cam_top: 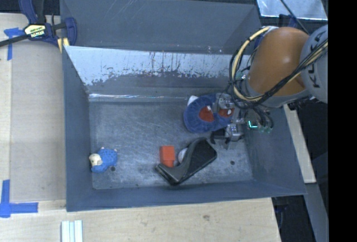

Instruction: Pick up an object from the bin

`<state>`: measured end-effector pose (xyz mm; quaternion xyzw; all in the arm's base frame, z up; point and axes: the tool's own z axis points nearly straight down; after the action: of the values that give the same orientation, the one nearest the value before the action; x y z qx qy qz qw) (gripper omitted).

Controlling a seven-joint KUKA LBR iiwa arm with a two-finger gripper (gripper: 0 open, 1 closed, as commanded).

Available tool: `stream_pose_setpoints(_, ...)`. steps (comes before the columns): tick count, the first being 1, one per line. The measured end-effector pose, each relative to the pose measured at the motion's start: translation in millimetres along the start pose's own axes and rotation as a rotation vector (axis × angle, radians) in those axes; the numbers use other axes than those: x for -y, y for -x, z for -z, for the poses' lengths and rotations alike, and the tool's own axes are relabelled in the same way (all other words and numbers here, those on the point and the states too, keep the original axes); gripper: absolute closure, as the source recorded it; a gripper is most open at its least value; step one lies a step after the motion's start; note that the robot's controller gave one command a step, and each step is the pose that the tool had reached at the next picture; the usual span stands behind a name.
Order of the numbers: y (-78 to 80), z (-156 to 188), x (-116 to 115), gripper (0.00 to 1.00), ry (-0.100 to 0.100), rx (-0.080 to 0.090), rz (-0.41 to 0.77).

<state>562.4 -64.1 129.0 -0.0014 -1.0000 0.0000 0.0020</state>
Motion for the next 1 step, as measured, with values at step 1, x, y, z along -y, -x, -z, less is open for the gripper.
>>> stream_pose_setpoints(1, 37.6, -56.6, 9.2, 0.00, 0.000, 0.022, 0.056)
